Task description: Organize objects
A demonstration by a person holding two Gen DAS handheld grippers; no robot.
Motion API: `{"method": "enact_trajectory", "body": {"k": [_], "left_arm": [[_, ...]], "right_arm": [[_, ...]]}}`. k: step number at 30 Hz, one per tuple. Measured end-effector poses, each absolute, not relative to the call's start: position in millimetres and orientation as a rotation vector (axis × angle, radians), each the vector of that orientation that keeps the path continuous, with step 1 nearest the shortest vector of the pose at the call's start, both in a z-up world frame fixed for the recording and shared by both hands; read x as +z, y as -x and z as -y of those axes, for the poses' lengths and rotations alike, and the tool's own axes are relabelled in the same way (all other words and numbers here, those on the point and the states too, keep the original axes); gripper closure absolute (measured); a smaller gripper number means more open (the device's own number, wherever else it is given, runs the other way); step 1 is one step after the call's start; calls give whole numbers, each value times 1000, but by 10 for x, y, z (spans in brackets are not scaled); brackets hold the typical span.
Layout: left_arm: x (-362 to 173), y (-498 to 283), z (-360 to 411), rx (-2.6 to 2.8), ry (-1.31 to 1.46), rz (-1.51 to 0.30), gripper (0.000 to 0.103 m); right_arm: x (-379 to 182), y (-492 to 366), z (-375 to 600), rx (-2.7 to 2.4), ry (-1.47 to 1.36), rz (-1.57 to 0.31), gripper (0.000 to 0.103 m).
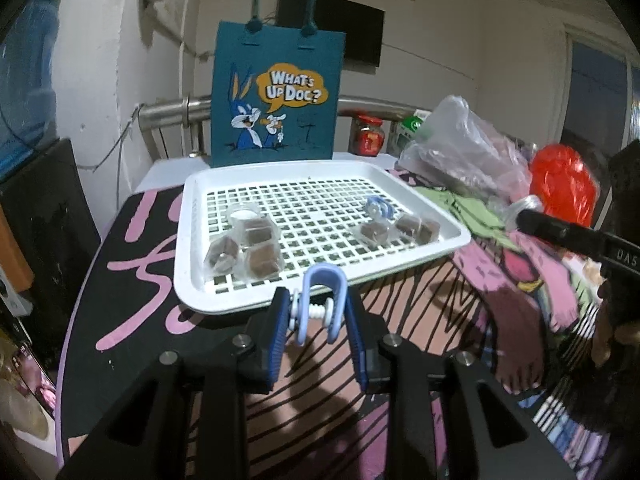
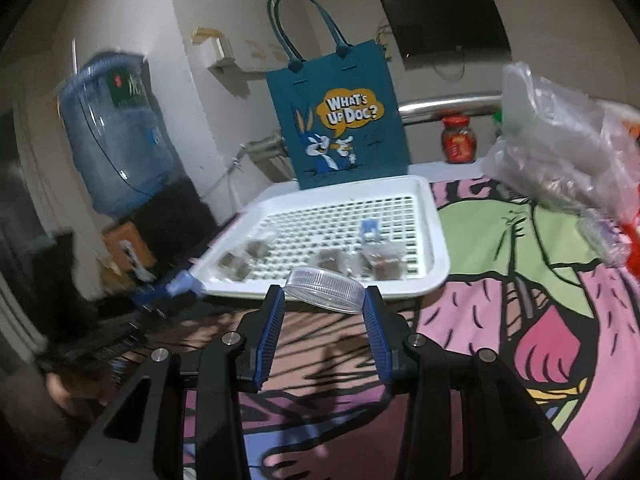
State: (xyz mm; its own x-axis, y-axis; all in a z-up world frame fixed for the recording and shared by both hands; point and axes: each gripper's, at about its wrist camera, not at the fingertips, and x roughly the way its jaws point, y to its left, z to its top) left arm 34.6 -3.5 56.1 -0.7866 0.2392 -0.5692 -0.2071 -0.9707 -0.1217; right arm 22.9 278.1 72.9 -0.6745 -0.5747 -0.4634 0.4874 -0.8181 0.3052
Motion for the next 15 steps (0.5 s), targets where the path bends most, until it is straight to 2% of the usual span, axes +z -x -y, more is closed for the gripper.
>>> {"method": "enact_trajectory", "body": {"k": [3,10,15], "left_arm": [[704,-272,162,2741,907,136,76],[968,70,333,2783,890,112,76],[879,513,428,2814,961,138,76]], "right_arm": [[944,-165,-2849,-2415,-725,205,63],[1278,254,-2774,-2384,-750,141,63],[1252,737,-2666,-2352,-851,164,63]]}}
